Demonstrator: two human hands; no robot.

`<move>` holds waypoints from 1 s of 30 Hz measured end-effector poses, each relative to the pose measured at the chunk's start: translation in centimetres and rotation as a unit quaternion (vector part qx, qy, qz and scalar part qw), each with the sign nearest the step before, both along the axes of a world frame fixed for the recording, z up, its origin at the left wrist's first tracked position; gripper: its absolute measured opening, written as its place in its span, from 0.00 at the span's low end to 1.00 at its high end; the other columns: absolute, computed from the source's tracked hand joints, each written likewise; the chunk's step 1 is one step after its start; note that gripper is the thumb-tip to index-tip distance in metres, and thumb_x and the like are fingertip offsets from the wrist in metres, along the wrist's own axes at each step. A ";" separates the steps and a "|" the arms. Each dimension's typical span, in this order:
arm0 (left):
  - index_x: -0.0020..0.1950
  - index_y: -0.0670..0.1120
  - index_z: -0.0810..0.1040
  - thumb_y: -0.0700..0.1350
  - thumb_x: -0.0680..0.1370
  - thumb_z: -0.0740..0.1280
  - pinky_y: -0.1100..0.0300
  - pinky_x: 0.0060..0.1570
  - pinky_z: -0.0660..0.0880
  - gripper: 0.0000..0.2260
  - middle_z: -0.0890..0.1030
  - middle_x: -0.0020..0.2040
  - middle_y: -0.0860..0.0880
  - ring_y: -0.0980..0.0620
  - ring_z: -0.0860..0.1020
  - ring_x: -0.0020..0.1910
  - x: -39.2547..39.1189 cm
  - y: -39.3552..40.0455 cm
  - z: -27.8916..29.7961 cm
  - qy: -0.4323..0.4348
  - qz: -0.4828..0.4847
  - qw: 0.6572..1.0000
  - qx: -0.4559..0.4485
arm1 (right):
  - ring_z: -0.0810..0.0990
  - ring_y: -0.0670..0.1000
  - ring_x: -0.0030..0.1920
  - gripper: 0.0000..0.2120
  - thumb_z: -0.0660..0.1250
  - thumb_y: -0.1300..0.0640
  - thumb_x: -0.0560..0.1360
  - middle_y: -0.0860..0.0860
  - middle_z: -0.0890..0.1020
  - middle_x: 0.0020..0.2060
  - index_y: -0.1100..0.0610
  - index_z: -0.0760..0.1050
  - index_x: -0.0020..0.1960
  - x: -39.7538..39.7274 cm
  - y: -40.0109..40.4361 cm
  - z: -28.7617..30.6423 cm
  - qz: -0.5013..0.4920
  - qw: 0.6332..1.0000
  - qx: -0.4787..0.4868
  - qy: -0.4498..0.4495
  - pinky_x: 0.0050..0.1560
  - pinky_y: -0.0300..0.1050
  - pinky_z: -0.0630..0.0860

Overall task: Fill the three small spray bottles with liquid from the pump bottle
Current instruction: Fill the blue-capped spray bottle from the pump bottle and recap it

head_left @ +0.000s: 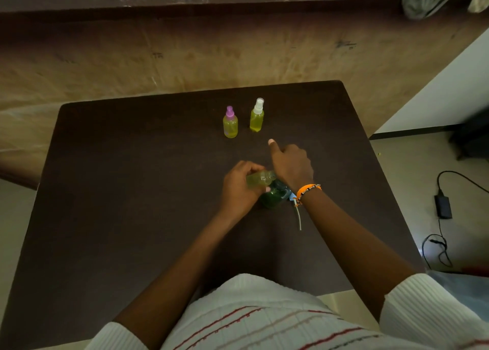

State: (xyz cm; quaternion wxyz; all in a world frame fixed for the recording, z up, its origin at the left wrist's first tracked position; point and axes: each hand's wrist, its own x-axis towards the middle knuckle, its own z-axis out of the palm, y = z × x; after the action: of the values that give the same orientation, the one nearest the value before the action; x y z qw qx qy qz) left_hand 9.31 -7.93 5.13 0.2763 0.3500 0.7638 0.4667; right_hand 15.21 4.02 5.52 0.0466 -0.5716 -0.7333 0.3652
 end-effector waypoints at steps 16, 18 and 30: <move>0.46 0.45 0.79 0.37 0.63 0.76 0.75 0.40 0.68 0.13 0.76 0.42 0.56 0.60 0.75 0.43 -0.1 -0.2 -0.4 -0.003 0.000 1.000 0.014 | 0.78 0.61 0.52 0.25 0.52 0.37 0.79 0.58 0.81 0.50 0.58 0.72 0.42 0.0 0.0 0.6 0.018 0.999 0.027 0.006 0.56 0.55 0.74; 0.46 0.45 0.79 0.37 0.63 0.76 0.71 0.41 0.69 0.14 0.77 0.42 0.55 0.58 0.76 0.43 0.0 -0.1 -0.5 0.002 0.001 1.000 0.012 | 0.78 0.61 0.51 0.25 0.53 0.37 0.79 0.58 0.81 0.48 0.58 0.73 0.41 0.1 -0.1 0.3 0.006 0.999 0.037 0.007 0.54 0.54 0.73; 0.46 0.46 0.79 0.37 0.64 0.75 0.67 0.42 0.70 0.14 0.77 0.43 0.54 0.55 0.76 0.44 -0.3 0.0 -0.1 0.002 0.003 1.000 0.011 | 0.78 0.60 0.54 0.35 0.44 0.33 0.79 0.57 0.81 0.52 0.57 0.79 0.51 -0.6 0.1 0.8 0.025 0.999 0.045 0.005 0.56 0.55 0.72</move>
State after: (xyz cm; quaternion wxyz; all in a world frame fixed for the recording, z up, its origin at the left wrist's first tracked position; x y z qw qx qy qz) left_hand 9.00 -7.96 5.07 0.2694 0.3519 0.7605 0.4746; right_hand 14.60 4.15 6.35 0.0672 -0.5481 -0.7632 0.3357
